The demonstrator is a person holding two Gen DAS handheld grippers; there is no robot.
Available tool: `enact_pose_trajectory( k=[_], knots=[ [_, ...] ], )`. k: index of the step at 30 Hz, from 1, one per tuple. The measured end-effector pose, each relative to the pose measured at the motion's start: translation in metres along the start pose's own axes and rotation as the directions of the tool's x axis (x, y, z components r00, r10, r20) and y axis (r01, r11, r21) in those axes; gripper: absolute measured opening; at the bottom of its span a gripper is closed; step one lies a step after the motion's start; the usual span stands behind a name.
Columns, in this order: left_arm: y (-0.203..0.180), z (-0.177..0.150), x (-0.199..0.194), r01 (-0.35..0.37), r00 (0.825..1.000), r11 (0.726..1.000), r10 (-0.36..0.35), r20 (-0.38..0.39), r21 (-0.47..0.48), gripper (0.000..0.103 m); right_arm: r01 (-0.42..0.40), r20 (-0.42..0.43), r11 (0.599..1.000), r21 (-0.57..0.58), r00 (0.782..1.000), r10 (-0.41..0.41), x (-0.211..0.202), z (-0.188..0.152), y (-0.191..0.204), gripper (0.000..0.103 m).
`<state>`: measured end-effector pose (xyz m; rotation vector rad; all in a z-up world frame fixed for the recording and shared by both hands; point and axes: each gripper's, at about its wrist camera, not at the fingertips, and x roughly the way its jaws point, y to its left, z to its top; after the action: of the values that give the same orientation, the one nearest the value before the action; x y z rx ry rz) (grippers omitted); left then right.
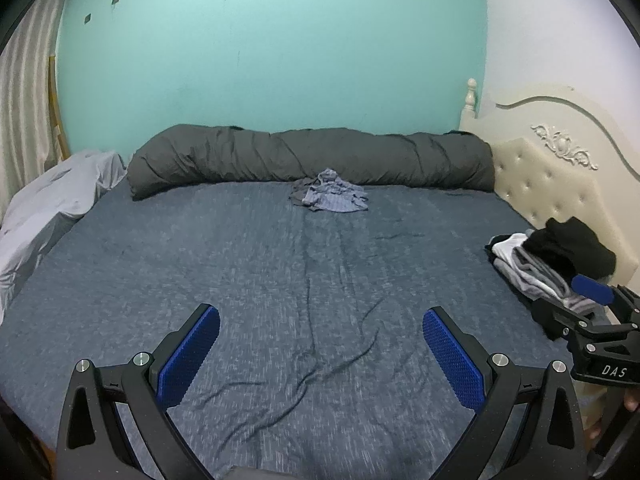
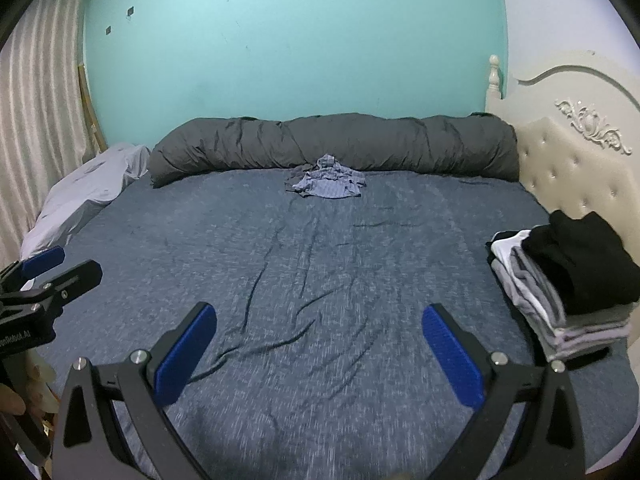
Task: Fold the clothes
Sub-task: 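Move the right tool to the plaid pants and close it on the fabric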
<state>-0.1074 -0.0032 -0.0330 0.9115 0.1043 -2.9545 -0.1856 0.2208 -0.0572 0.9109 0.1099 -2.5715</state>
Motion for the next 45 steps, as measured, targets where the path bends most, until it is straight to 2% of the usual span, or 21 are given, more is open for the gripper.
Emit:
enact_pose_trajectory(
  k=[9,11,18,22,33,38,45],
  knots=[
    [0.008,0.021,0.103,-0.040,0.999,0.999,0.039,-0.036,-0.002,0.103,-0.014,-0.027,1.000,0.020,1.000,0.015,0.113,0.018,-0.021,0.103],
    [0.010,0.023,0.135,-0.057,0.997,0.998,0.057,-0.054,-0.002,0.103,-0.021,-0.033,0.999,0.027,0.999,0.022,0.142,0.020,-0.027,0.103],
    [0.019,0.028,0.258,-0.048,0.991,0.999,0.046,-0.130,-0.015,0.103,-0.050,-0.076,0.995,0.083,0.996,0.056,0.262,0.041,-0.056,0.103],
    [0.031,0.029,0.313,-0.052,0.985,0.996,0.039,-0.171,-0.073,0.103,-0.053,-0.129,0.993,0.110,0.989,0.067,0.312,0.049,-0.065,0.103],
    [0.061,0.050,0.392,-0.033,0.953,0.982,-0.025,-0.303,-0.184,0.103,-0.016,-0.186,0.993,0.113,0.982,0.037,0.403,0.094,-0.071,0.103],
    [0.081,0.064,0.423,-0.035,0.941,0.975,-0.041,-0.335,-0.218,0.103,0.026,-0.216,0.994,0.105,0.976,-0.003,0.463,0.123,-0.073,0.103],
    [0.120,0.077,0.472,-0.077,0.927,0.948,-0.046,-0.373,-0.309,0.103,0.059,-0.302,0.989,0.132,0.953,-0.017,0.553,0.152,-0.080,0.103]
  ],
)
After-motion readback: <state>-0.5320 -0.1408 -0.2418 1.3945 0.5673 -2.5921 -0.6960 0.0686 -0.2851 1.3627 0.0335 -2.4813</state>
